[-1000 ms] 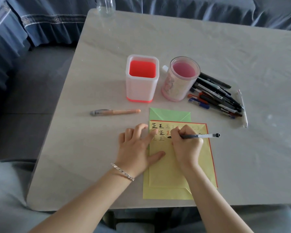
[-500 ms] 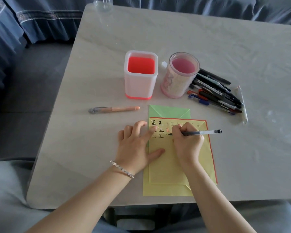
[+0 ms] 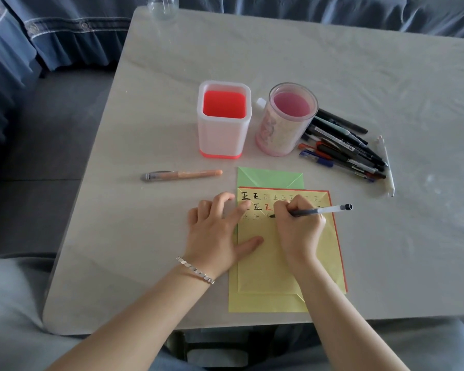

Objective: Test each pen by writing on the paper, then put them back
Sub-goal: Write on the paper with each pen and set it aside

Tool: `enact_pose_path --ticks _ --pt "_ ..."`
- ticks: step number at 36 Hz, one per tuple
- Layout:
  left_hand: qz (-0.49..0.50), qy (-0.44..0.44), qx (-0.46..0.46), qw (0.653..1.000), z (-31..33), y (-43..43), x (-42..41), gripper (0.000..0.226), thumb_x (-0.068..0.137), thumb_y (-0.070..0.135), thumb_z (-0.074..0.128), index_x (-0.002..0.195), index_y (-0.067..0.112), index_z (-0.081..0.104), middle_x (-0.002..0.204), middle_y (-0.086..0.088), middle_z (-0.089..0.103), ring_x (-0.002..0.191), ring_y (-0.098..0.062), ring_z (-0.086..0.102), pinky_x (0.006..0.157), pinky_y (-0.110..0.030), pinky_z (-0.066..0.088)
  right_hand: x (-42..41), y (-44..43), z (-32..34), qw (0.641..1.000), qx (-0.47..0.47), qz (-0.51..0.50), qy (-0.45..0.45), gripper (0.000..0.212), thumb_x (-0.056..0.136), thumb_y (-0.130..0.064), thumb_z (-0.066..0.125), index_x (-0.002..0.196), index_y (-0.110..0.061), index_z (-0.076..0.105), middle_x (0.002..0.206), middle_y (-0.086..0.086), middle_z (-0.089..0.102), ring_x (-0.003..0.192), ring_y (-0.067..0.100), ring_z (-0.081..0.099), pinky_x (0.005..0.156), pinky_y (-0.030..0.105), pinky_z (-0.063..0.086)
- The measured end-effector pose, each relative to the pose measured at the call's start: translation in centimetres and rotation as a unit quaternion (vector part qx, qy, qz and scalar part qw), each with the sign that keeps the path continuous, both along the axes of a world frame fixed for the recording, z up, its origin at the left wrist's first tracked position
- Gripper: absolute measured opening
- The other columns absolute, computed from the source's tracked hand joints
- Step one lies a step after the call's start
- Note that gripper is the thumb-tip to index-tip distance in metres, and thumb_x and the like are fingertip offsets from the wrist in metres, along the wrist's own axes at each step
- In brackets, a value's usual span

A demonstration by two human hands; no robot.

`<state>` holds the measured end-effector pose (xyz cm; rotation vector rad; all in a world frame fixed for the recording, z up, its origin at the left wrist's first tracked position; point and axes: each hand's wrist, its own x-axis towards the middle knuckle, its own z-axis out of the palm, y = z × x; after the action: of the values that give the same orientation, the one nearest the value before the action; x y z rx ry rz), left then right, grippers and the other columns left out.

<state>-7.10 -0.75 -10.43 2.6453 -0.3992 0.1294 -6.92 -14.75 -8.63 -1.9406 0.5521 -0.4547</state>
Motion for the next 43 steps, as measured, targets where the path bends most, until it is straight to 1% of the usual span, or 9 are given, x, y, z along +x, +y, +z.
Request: enact_pose_path --ticks 4,6,13,21,27,30,34,40,43 --pt "0.002 0.000 0.005 1.000 -0.02 -0.04 0.01 0.063 0.064 0.072 0.042 0.113 0.035 0.056 0.114 -0.002 0.054 0.087 -0.020 0.035 0.075 -0.031 0.022 -0.02 0.01 0.07 1.000 -0.002 -0.002 -0.004 0.044 0.073 0.006 0.058 0.046 -0.015 0.031 0.039 -0.009 0.029 0.039 0.005 0.033 0.040 0.012 0.025" --pt "0.005 0.002 0.003 1.000 -0.06 -0.04 -0.01 0.063 0.064 0.073 0.042 0.113 0.035 0.056 0.115 -0.001 0.053 0.087 -0.019 0.035 0.076 -0.032 0.024 0.01 -0.04 0.08 1.000 0.009 -0.004 -0.003 0.044 0.073 0.006 0.058 0.046 -0.015 0.030 0.034 -0.006 0.031 0.039 0.005 0.034 0.040 0.011 0.025" --pt "0.004 0.001 0.007 1.000 -0.10 -0.02 -0.01 0.063 0.063 0.073 0.042 0.112 0.035 0.058 0.115 -0.001 0.053 0.087 -0.019 0.035 0.074 -0.031 0.022 0.05 -0.09 -0.19 1.000 0.013 0.013 -0.005 0.044 0.075 0.003 0.060 0.046 -0.016 0.032 0.036 -0.010 0.039 0.040 0.005 0.034 0.040 0.012 0.025" --pt "0.004 -0.005 0.006 1.000 -0.08 -0.07 0.01 0.063 0.063 0.073 0.043 0.111 0.035 0.059 0.114 0.000 0.053 0.087 -0.019 0.034 0.074 -0.030 0.022 0.11 -0.09 -0.20 1.000 0.012 0.014 0.005 0.043 0.071 0.005 0.059 0.045 -0.015 0.031 0.038 -0.009 0.027 0.041 0.007 0.030 0.040 0.013 0.022" --pt "0.003 -0.004 0.001 1.000 -0.07 -0.05 -0.01 0.063 0.063 0.073 0.043 0.111 0.035 0.058 0.114 -0.001 0.054 0.087 -0.019 0.035 0.075 -0.031 0.022 0.06 -0.17 -0.24 1.000 0.019 0.019 0.010 0.042 0.071 0.004 0.060 0.046 -0.014 0.032 0.039 -0.010 0.028 0.043 0.008 0.030 0.042 0.015 0.023" --pt "0.004 -0.002 0.004 1.000 -0.04 -0.07 0.01 0.064 0.063 0.073 0.043 0.111 0.035 0.060 0.114 -0.001 0.055 0.087 -0.019 0.035 0.075 -0.031 0.022 0.04 -0.05 -0.23 1.000 0.005 0.023 0.013 0.040 0.072 0.003 0.060 0.047 -0.013 0.033 0.042 -0.004 0.030 0.047 0.009 0.032 0.043 0.017 0.024" --pt "0.004 -0.004 0.006 1.000 -0.02 -0.08 0.04 0.063 0.063 0.073 0.042 0.111 0.035 0.060 0.114 -0.001 0.055 0.087 -0.019 0.035 0.075 -0.031 0.022 0.01 0.04 -0.27 1.000 -0.011 0.010 0.014 0.042 0.071 0.003 0.059 0.046 -0.016 0.030 0.041 -0.004 0.028 0.046 0.009 0.025 0.045 0.022 0.025" --pt "0.003 -0.004 0.007 1.000 -0.05 -0.03 0.00 0.063 0.064 0.073 0.042 0.112 0.036 0.057 0.114 -0.001 0.054 0.087 -0.019 0.036 0.075 -0.031 0.022 -0.07 -0.07 -0.31 0.999 -0.034 -0.021 0.009 0.046 0.071 0.004 0.057 0.046 -0.018 0.026 0.041 -0.004 0.026 0.049 0.011 0.031 0.042 0.019 0.020" --pt "0.000 0.000 0.006 1.000 0.01 -0.01 -0.02 0.063 0.064 0.073 0.042 0.112 0.036 0.056 0.114 -0.001 0.054 0.087 -0.019 0.035 0.076 -0.031 0.022 -0.05 -0.02 -0.15 0.999 -0.039 -0.025 0.016 0.046 0.072 0.004 0.057 0.046 -0.019 0.026 0.041 -0.005 0.026 0.044 0.011 0.024 0.042 0.018 0.021"
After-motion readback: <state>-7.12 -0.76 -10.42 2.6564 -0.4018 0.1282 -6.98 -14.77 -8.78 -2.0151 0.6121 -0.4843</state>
